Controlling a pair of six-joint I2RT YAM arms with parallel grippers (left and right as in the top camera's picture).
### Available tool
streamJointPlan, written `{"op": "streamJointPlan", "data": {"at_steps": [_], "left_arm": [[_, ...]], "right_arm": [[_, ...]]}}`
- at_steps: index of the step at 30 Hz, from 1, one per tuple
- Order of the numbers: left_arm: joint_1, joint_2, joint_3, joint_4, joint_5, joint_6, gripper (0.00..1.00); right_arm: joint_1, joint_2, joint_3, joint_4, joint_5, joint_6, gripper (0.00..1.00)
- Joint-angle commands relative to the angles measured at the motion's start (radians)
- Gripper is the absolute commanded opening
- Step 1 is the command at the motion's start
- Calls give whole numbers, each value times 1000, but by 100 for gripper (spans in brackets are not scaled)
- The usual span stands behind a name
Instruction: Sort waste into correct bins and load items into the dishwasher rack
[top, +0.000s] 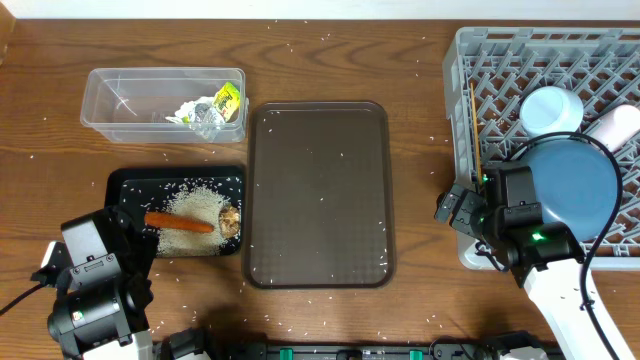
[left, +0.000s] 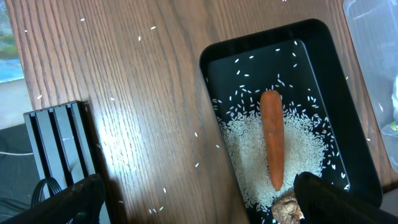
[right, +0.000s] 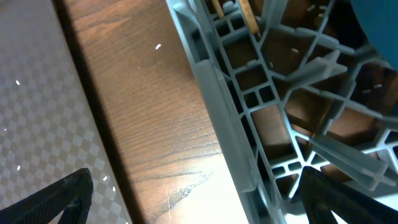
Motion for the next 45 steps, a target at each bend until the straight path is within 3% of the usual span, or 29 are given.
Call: {"op": "streamJointPlan", "data": {"at_steps": [1, 27, 30, 38, 45], "left_arm": [[5, 2, 15, -3, -8, 13, 98], [5, 2, 15, -3, -9, 13, 98], [5, 2, 15, -3, -9, 13, 98], [5, 2, 15, -3, -9, 13, 98], [5, 2, 15, -3, -8, 13, 98]], "right_arm": [[10, 0, -6, 4, 16, 45, 99], [5, -18, -23, -11, 45, 44, 99], [6, -65, -78, 69, 14, 28, 99], [6, -317, -317, 485, -162, -233, 99], [-15, -566, -486, 637, -161, -319, 99]]}}
